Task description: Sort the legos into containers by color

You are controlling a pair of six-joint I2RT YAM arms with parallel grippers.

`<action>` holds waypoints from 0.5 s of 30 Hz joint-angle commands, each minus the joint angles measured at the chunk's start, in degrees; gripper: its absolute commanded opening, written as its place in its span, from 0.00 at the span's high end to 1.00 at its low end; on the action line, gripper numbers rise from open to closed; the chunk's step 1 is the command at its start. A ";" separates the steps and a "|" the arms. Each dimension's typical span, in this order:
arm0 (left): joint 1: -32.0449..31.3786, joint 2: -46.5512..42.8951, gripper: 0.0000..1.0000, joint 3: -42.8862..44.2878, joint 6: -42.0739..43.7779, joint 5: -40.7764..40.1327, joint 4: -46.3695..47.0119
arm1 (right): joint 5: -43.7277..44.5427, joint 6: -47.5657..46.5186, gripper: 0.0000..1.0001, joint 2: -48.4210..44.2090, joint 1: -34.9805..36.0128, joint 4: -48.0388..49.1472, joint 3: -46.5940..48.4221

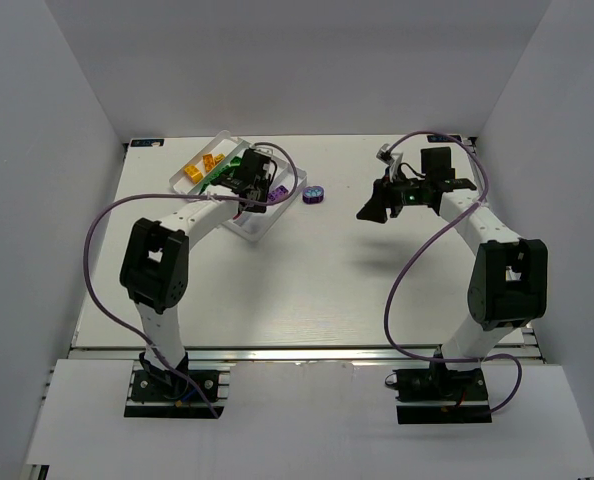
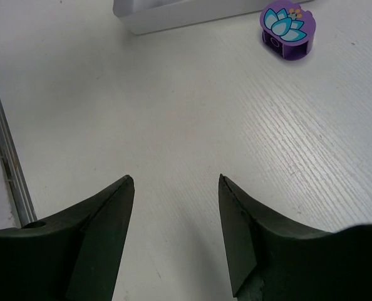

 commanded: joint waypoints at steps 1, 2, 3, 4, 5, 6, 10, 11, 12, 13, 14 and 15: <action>-0.10 1.11 0.63 2.87 0.82 1.11 -0.26 | 0.20 -1.54 0.38 0.54 0.23 -1.24 2.46; -0.10 1.46 0.62 3.13 0.74 1.20 -0.35 | 0.38 -1.72 0.38 0.63 0.31 -1.33 2.55; -0.10 1.81 0.61 3.40 0.56 1.28 -0.35 | 0.47 -1.90 0.37 0.80 0.49 -1.59 2.89; -0.10 2.51 0.59 4.01 0.47 1.20 -0.35 | 0.55 -2.16 0.37 1.15 0.49 -1.77 3.07; -0.10 2.87 0.57 4.19 0.38 1.11 -0.44 | 0.73 -2.68 0.37 1.42 0.66 -2.46 3.42; -0.10 3.13 0.56 4.63 0.38 0.85 -0.53 | 0.82 -2.95 0.37 1.59 0.75 -2.73 3.77; -0.10 4.54 0.46 6.65 0.21 -0.65 -1.32 | 1.08 -4.53 0.36 3.00 1.02 -4.49 6.06; -0.10 4.80 0.41 7.17 0.21 -1.00 -1.58 | 1.08 -5.14 0.36 3.26 1.10 -5.01 6.41; -0.10 4.89 0.39 7.27 0.12 -1.26 -1.67 | 1.17 -5.50 0.36 3.44 1.28 -5.28 6.76; -0.10 4.89 0.37 7.35 0.12 -1.70 -1.67 | 1.17 -5.94 0.35 3.96 1.28 -5.54 7.11; -0.10 4.81 0.33 7.53 0.12 -1.79 -1.67 | 1.26 -6.46 0.35 4.14 1.37 -5.90 7.73; -0.10 4.63 0.32 7.53 0.03 -1.97 -1.67 | 1.35 -8.30 0.34 4.49 1.54 -6.94 8.17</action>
